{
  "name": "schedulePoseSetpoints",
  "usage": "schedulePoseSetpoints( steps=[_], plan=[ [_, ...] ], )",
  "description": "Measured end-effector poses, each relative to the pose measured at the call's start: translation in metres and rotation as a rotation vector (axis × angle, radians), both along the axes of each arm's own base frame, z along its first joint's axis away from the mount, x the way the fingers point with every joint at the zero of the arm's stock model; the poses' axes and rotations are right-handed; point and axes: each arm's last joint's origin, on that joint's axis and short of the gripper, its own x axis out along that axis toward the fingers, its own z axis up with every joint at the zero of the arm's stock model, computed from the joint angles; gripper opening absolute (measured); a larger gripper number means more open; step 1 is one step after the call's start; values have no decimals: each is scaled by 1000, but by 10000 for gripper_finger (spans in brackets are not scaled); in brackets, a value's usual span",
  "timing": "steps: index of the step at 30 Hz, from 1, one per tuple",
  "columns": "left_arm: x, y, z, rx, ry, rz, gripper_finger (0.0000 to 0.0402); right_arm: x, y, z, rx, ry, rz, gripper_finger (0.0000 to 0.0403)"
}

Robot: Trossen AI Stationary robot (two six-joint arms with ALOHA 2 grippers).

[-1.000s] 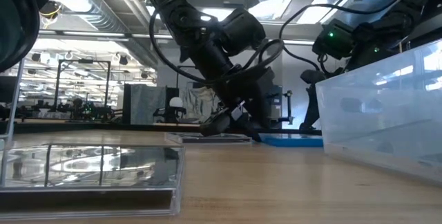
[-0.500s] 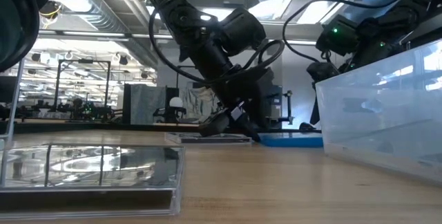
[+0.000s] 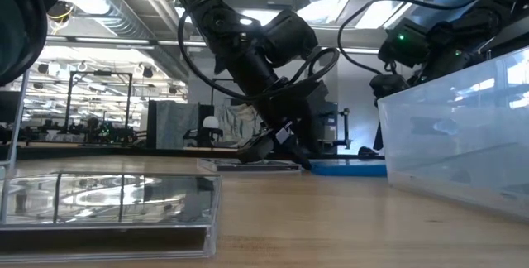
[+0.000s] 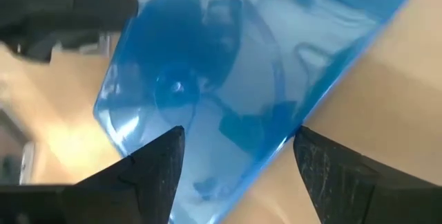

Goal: Pick & place jewel cases by type
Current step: Put the blue CD case into the right transparent bin

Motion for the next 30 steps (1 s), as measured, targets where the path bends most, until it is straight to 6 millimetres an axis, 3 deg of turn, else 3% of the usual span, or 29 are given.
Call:
schedulePoseSetpoints(
  steps=[4, 16, 30],
  plan=[
    [0, 0, 0, -1, 0, -1, 130, -1, 3, -1, 57, 6, 46, 269],
    [0, 0, 0, 4, -1, 13, 131, -3, 2, 6, 19, -14, 40, 269],
    [0, 0, 0, -8, -2, 32, 127, -1, -4, 21, -148, -102, -53, 269]
  ],
)
